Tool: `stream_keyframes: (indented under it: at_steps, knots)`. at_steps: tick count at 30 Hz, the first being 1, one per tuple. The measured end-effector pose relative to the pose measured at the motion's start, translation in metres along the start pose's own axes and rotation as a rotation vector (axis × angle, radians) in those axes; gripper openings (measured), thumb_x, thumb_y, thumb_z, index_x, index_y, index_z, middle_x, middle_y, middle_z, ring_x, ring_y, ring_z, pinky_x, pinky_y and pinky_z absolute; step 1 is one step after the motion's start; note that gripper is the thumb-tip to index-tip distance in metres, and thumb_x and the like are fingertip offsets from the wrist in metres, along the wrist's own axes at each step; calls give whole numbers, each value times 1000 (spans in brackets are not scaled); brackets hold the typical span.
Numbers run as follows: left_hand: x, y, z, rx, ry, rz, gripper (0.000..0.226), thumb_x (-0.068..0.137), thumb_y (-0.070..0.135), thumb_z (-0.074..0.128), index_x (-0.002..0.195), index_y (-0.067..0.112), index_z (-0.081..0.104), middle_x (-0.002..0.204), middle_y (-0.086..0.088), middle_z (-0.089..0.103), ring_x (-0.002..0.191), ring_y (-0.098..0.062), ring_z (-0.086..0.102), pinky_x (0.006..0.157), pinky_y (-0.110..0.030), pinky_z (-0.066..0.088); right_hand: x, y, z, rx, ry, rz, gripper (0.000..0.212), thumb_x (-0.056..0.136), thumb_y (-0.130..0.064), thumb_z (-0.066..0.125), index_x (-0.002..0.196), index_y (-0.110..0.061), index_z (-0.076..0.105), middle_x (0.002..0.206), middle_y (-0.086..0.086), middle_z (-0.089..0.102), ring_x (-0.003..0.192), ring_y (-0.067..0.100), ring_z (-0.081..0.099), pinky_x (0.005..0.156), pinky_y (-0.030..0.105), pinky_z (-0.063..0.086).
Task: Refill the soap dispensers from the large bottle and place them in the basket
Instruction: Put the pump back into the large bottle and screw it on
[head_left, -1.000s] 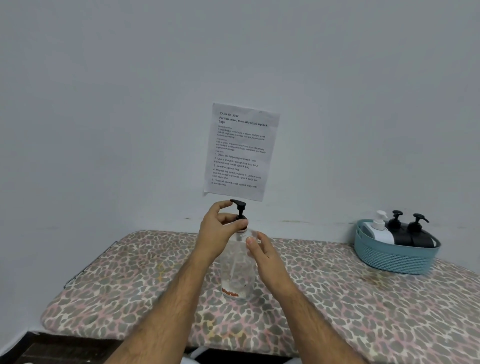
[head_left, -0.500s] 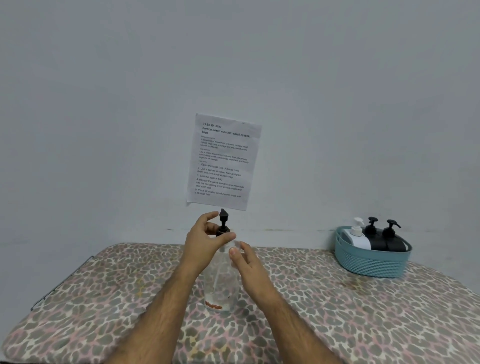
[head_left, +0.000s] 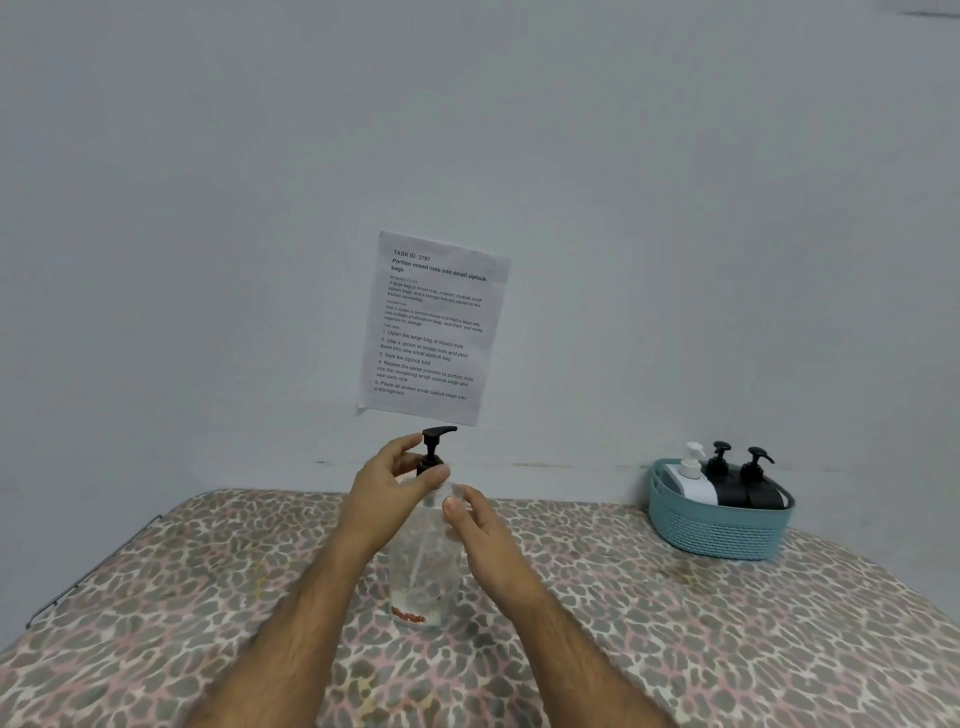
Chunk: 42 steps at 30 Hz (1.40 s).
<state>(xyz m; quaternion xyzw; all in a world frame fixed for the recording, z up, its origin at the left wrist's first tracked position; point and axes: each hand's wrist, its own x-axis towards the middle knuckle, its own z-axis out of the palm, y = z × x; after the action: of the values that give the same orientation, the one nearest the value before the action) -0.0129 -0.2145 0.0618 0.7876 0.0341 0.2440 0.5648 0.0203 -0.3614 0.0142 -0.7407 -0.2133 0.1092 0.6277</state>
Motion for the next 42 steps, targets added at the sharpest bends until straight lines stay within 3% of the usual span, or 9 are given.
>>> stream_keyframes:
  at_steps: [5,9,14,18,24,29,38,42]
  knots:
    - [2,2,2,42,102,-23,32,70,35,85,94,21,68,86,3,68,83,-12,65,74,-24,48,-1,0,0,-3,0,-2,68,92,-66,45,150,-32,33,147,-3,47,130,13,50,99,29,38]
    - [3,4,3,121,105,10,24,69,35,86,82,23,71,81,9,72,83,-4,65,73,-22,46,-1,0,-1,4,1,2,67,93,-65,44,150,-34,32,149,-2,45,132,15,49,101,30,38]
    - [4,7,0,149,59,57,14,76,33,81,84,24,74,86,13,73,84,8,63,75,-13,39,0,0,-1,11,-3,7,66,92,-66,44,150,-35,33,147,-3,46,130,14,50,97,30,38]
    - [6,8,-5,156,-28,62,9,84,32,74,89,25,73,86,12,74,82,4,67,78,-18,41,2,2,-2,9,-5,6,66,92,-66,44,149,-35,33,148,-2,47,130,15,51,97,31,38]
    - [6,9,-6,208,-49,73,13,85,34,72,94,25,72,92,12,72,90,7,62,75,-13,37,0,0,-2,15,-4,3,65,93,-64,44,150,-33,33,146,-2,48,130,15,51,97,30,38]
    - [5,3,-4,153,1,61,15,76,34,81,88,27,75,88,13,74,88,6,65,81,-17,45,-1,1,-1,10,-5,-2,62,94,-63,44,148,-35,35,145,-4,49,128,14,52,98,31,39]
    - [9,7,-6,212,-67,102,7,86,32,71,90,25,71,88,10,74,84,5,66,77,-18,43,1,0,-3,-9,-17,-10,56,97,-61,41,147,-35,37,143,-4,50,127,15,53,97,31,39]
    - [7,0,-5,149,-78,87,11,87,32,71,96,26,71,93,10,74,93,-1,67,91,-31,50,1,-1,-3,-20,-18,-15,56,97,-60,40,147,-34,37,145,-3,48,128,15,52,97,31,37]
